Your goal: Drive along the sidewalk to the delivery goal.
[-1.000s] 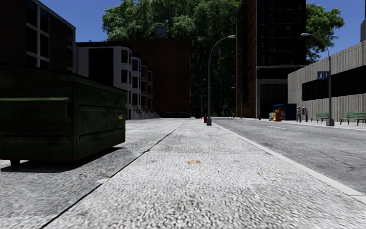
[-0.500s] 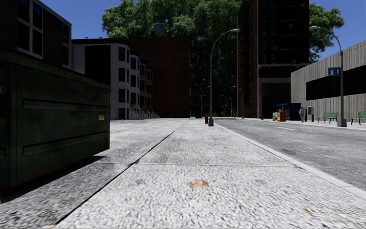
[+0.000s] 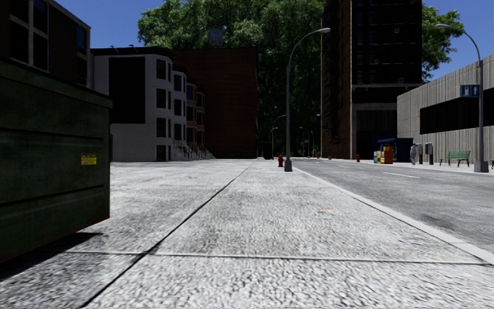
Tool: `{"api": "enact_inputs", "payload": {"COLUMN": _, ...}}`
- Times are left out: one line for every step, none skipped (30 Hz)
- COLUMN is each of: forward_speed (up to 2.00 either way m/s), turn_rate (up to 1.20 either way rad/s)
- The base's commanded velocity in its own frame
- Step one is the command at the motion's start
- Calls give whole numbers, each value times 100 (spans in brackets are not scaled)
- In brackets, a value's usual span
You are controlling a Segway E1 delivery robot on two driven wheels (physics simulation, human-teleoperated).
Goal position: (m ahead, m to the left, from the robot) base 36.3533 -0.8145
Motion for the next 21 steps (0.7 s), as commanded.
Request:
{"api": "enact_inputs", "payload": {"forward_speed": 200, "turn_rate": 0}}
{"api": "enact_inputs", "payload": {"forward_speed": 200, "turn_rate": 0}}
{"api": "enact_inputs", "payload": {"forward_speed": 200, "turn_rate": 0}}
{"api": "enact_inputs", "payload": {"forward_speed": 200, "turn_rate": 0}}
{"api": "enact_inputs", "payload": {"forward_speed": 200, "turn_rate": 0}}
{"api": "enact_inputs", "payload": {"forward_speed": 200, "turn_rate": 0}}
{"api": "enact_inputs", "payload": {"forward_speed": 200, "turn_rate": 0}}
{"api": "enact_inputs", "payload": {"forward_speed": 200, "turn_rate": 0}}
{"api": "enact_inputs", "payload": {"forward_speed": 200, "turn_rate": 0}}
{"api": "enact_inputs", "payload": {"forward_speed": 200, "turn_rate": 0}}
{"api": "enact_inputs", "payload": {"forward_speed": 200, "turn_rate": 0}}
{"api": "enact_inputs", "payload": {"forward_speed": 200, "turn_rate": 0}}
{"api": "enact_inputs", "payload": {"forward_speed": 200, "turn_rate": 0}}
{"api": "enact_inputs", "payload": {"forward_speed": 199, "turn_rate": 0}}
{"api": "enact_inputs", "payload": {"forward_speed": 197, "turn_rate": 1}}
{"api": "enact_inputs", "payload": {"forward_speed": 197, "turn_rate": 26}}
{"api": "enact_inputs", "payload": {"forward_speed": 197, "turn_rate": 26}}
{"api": "enact_inputs", "payload": {"forward_speed": 196, "turn_rate": 41}}
{"api": "enact_inputs", "payload": {"forward_speed": 196, "turn_rate": 45}}
{"api": "enact_inputs", "payload": {"forward_speed": 196, "turn_rate": 46}}
{"api": "enact_inputs", "payload": {"forward_speed": 196, "turn_rate": 46}}
